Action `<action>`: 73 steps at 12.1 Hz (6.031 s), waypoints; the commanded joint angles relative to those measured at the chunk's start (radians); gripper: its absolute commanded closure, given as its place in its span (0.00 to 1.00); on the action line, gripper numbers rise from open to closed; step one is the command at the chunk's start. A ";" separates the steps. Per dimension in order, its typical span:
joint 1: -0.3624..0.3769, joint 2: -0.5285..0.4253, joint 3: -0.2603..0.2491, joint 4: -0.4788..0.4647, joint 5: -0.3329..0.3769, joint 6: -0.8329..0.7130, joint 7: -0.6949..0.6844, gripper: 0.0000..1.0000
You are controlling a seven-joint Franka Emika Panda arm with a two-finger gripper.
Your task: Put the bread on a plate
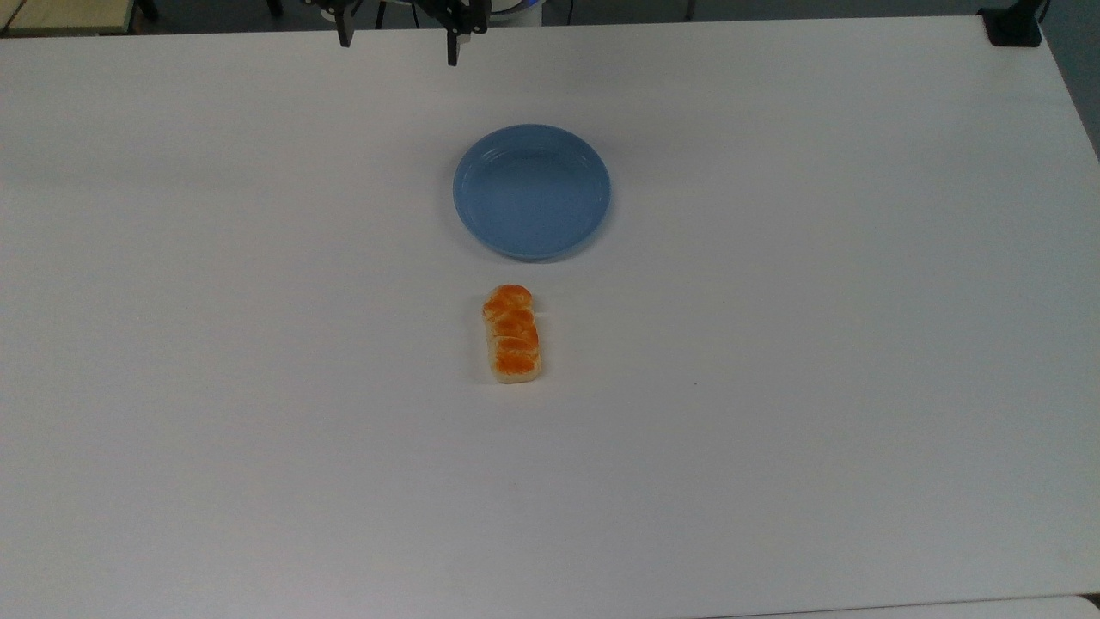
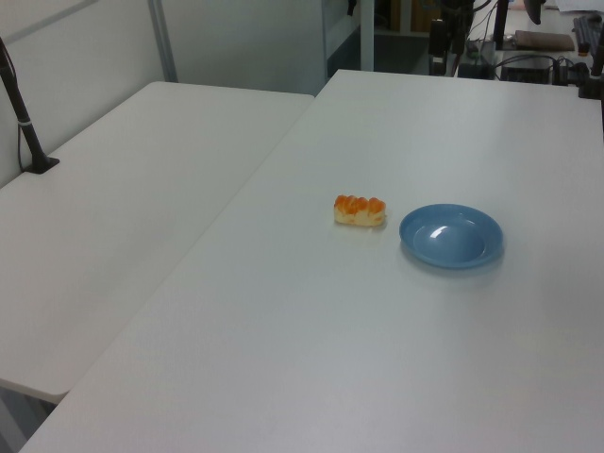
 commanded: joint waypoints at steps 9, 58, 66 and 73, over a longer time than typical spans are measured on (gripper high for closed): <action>0.005 0.097 0.005 0.025 0.066 0.052 -0.024 0.00; 0.157 0.055 0.027 -0.702 0.028 0.811 0.131 0.44; 0.140 0.040 0.021 -0.400 0.017 0.413 0.057 0.00; 0.078 0.025 0.010 -0.004 0.027 -0.021 -0.041 0.00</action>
